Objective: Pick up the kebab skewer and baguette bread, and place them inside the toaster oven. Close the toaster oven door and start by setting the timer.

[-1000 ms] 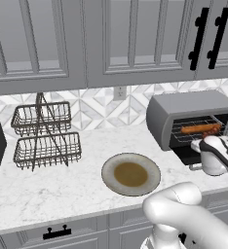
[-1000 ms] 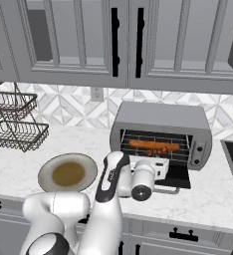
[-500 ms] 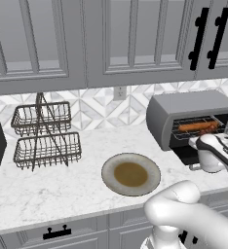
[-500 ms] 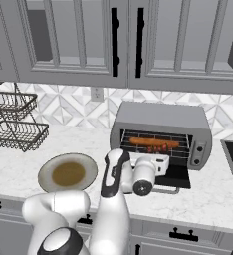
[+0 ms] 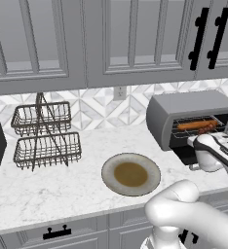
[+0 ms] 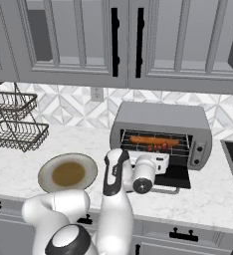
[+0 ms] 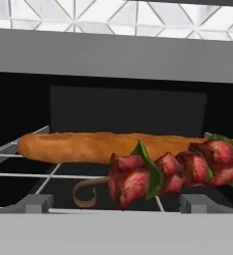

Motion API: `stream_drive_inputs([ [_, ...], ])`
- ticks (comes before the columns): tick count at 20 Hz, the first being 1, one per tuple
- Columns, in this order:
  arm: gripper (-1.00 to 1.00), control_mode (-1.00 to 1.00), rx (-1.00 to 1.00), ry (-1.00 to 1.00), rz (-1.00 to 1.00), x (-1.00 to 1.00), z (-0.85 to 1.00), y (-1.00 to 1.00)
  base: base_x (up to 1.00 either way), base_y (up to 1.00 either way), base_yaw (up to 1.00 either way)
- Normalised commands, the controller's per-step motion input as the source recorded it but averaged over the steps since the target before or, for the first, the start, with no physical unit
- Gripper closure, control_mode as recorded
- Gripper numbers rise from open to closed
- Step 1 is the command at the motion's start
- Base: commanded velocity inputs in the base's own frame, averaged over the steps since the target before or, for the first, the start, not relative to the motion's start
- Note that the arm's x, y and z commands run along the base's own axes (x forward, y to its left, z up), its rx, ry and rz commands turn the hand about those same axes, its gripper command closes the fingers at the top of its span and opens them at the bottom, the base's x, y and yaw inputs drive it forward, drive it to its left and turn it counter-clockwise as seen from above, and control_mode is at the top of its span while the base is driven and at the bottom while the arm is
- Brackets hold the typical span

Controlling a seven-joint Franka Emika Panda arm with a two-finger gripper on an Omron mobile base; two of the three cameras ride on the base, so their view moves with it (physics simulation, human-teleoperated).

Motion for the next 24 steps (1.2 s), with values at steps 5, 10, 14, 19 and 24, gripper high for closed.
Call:
stream_drive_inputs([
  [5,-1.0,-1.0,0.0,0.0,0.0,0.13,-0.04,0.0,0.0,0.0,0.0],
  [10,-1.0,-1.0,0.0,0.0,0.0,0.23,0.0,0.0,0.0,0.0,0.0],
  [14,-1.0,-1.0,0.0,0.0,0.0,0.29,0.0,0.0,0.0,0.0,0.0],
  [19,-1.0,-1.0,0.0,0.0,0.0,0.33,0.0,0.0,0.0,0.0,0.0],
  [24,-1.0,-1.0,0.0,0.0,0.0,0.29,0.0,0.0,0.0,0.0,0.0],
])
